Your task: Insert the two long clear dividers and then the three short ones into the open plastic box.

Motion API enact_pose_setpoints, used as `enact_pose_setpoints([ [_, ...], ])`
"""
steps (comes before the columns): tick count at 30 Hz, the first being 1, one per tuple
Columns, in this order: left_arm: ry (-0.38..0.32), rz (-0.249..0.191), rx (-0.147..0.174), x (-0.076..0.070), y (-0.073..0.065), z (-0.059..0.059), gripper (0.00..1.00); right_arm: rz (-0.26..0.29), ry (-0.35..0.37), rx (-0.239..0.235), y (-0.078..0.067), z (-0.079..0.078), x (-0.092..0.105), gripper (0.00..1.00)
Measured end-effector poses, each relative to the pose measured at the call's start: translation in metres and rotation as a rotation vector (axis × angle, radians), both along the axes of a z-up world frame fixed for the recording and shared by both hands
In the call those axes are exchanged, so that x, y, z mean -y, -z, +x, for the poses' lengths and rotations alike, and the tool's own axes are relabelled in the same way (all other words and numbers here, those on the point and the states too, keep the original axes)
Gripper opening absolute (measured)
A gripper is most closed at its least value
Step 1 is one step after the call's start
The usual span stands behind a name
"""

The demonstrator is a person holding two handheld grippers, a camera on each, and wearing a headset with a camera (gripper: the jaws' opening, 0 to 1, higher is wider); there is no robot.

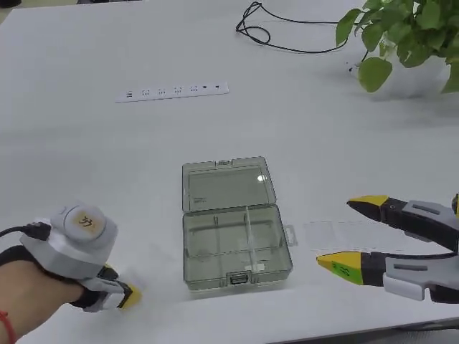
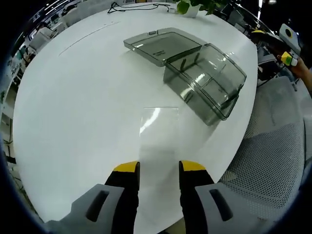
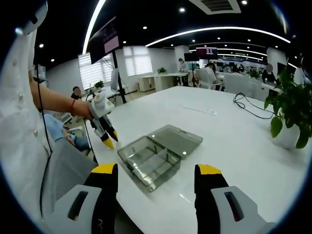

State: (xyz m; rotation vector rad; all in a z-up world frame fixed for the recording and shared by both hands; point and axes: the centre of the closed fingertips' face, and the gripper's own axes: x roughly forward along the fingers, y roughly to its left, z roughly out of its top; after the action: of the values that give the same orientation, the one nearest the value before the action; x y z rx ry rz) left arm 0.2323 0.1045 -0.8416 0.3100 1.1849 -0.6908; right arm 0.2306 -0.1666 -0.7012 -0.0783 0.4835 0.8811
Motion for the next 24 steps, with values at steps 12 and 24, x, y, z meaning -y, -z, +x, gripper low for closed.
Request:
enact_pose_setpoints([
  [12,-0.150,-0.216,0.092,0.008,-0.042,0.009,0.30,-0.025,-0.035,-0.003,-0.012,0.002,-0.021,0.65],
  [24,-0.219,-0.485,0.197,0.046,-0.103,0.024,0.30,-0.011,-0.063,-0.023,-0.034,0.007,-0.064,0.64],
])
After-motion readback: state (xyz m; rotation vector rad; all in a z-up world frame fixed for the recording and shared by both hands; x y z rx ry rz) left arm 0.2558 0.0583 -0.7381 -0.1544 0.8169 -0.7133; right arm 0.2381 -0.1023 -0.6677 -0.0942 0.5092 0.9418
